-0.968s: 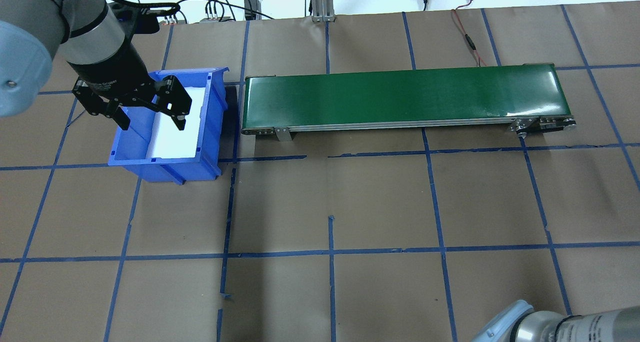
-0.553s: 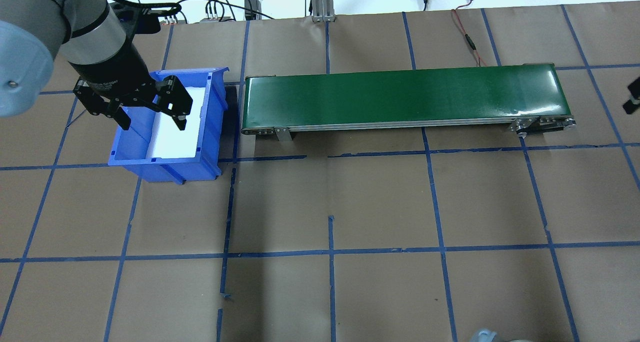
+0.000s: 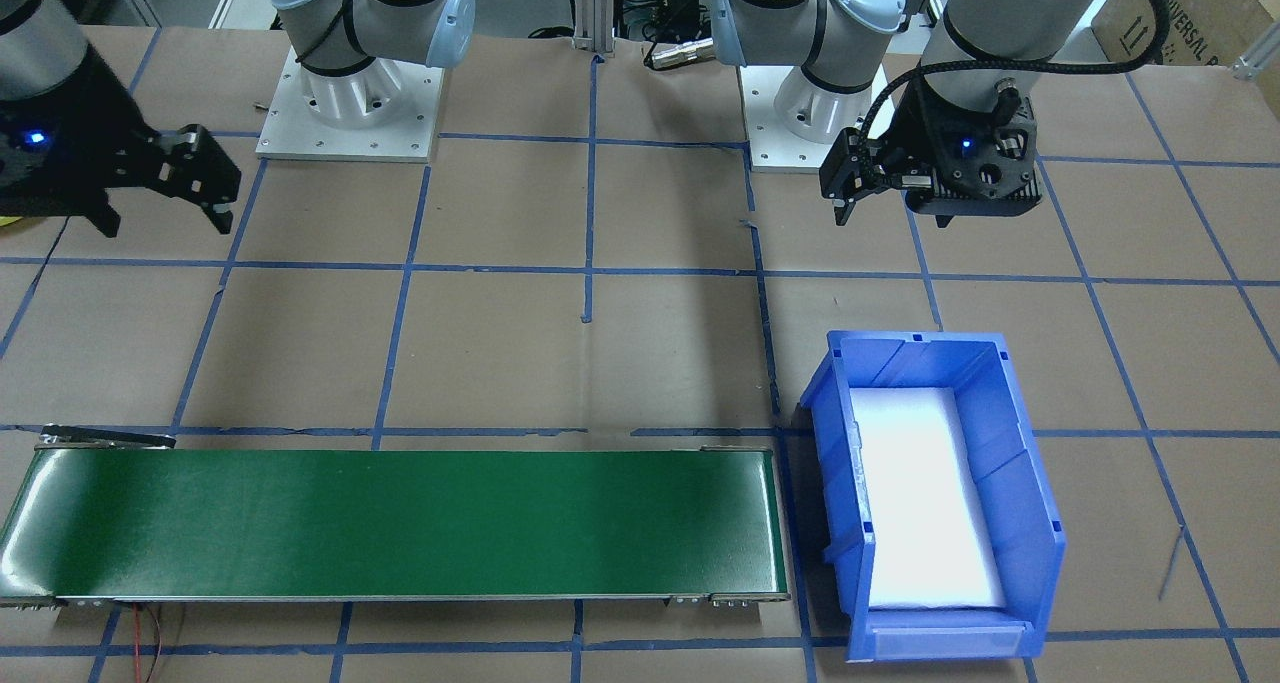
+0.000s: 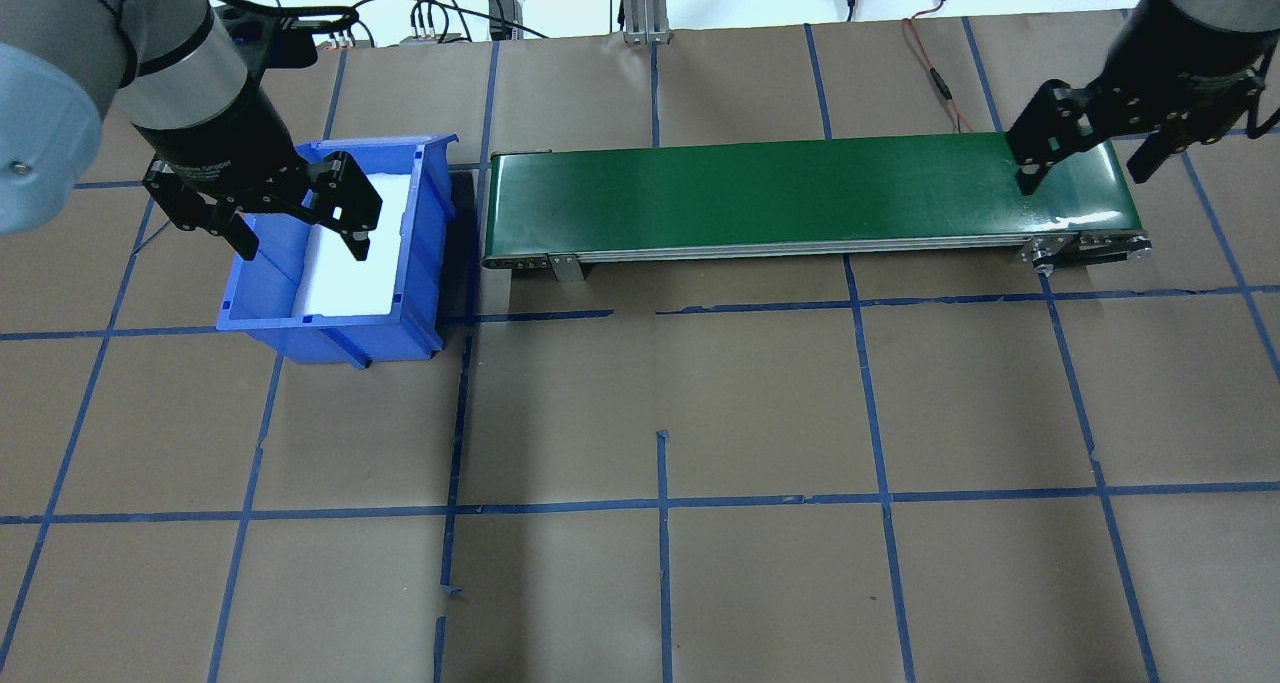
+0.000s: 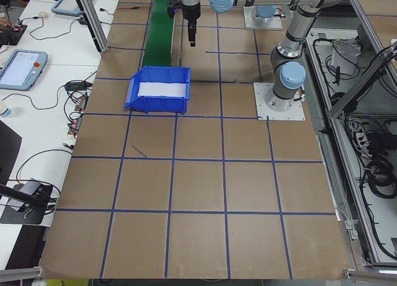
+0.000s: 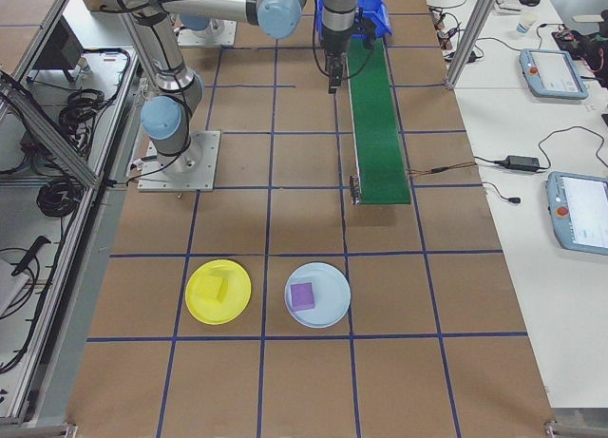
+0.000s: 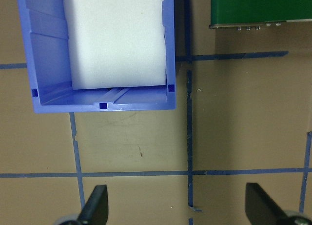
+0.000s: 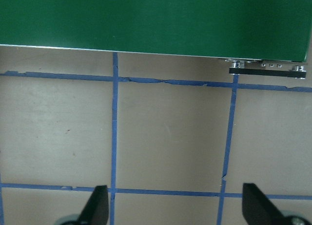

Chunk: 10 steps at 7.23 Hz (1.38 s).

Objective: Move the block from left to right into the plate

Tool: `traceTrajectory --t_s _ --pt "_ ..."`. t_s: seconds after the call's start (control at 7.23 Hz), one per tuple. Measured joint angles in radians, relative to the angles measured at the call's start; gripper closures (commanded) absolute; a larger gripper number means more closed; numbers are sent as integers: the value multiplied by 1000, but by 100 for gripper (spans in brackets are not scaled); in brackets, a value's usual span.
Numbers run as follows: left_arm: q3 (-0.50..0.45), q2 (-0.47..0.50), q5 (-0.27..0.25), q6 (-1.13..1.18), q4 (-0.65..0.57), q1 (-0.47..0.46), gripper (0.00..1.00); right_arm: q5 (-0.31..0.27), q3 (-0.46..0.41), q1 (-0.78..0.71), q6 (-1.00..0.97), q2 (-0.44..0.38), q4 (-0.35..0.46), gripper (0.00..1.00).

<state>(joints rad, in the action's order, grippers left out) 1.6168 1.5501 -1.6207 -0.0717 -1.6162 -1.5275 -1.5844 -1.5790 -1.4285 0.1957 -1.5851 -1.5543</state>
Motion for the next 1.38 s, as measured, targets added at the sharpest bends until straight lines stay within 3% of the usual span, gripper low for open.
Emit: traceTrajectory --t_s 0.55,1.38 --pt "0 1 -1 -1 -1 0 0 18 -2 -168 -318 -7 -41 3" --pt "12 0 -1 3 -1 -2 0 21 -7 -178 -349 -8 -65 1"
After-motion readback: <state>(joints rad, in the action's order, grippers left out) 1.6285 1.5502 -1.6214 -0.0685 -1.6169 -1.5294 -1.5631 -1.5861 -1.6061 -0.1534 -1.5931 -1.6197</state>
